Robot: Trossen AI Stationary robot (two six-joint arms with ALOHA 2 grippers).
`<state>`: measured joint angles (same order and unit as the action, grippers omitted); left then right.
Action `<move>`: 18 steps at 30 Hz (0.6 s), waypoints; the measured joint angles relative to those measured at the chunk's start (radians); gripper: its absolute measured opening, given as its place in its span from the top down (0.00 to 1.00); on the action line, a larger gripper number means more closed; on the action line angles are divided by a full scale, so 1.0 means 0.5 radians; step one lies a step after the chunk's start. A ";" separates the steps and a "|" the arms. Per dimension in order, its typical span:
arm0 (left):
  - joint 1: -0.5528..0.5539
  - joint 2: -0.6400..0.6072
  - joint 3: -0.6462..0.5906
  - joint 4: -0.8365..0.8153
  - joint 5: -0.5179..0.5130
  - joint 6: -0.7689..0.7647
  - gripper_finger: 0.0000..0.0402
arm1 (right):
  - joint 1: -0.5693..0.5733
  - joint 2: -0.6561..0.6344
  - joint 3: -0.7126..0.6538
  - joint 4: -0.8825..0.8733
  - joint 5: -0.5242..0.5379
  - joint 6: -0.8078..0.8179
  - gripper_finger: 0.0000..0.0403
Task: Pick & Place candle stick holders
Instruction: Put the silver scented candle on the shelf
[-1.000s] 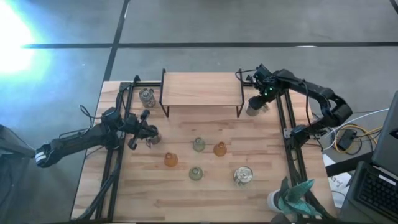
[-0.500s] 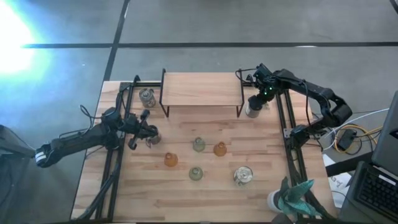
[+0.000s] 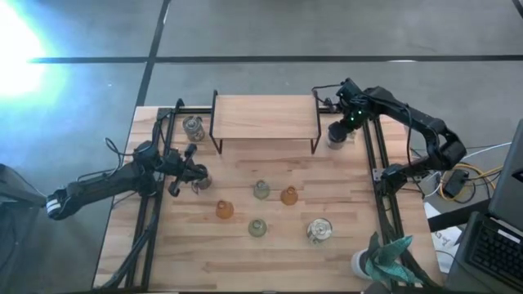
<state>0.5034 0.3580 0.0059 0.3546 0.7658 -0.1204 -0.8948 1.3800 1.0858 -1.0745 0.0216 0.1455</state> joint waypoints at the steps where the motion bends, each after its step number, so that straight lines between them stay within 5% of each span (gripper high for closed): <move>1: 0.000 -0.001 0.000 0.000 0.000 0.000 0.95 | 0.000 -0.014 0.004 -0.004 0.000 0.000 0.98; 18: 0.000 0.000 0.000 0.000 0.000 0.000 0.96 | 0.000 -0.179 0.127 -0.207 0.011 0.000 0.98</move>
<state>0.5034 0.3579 0.0059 0.3547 0.7657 -0.1204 -0.8948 1.2903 1.1492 -1.1778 0.0273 0.1455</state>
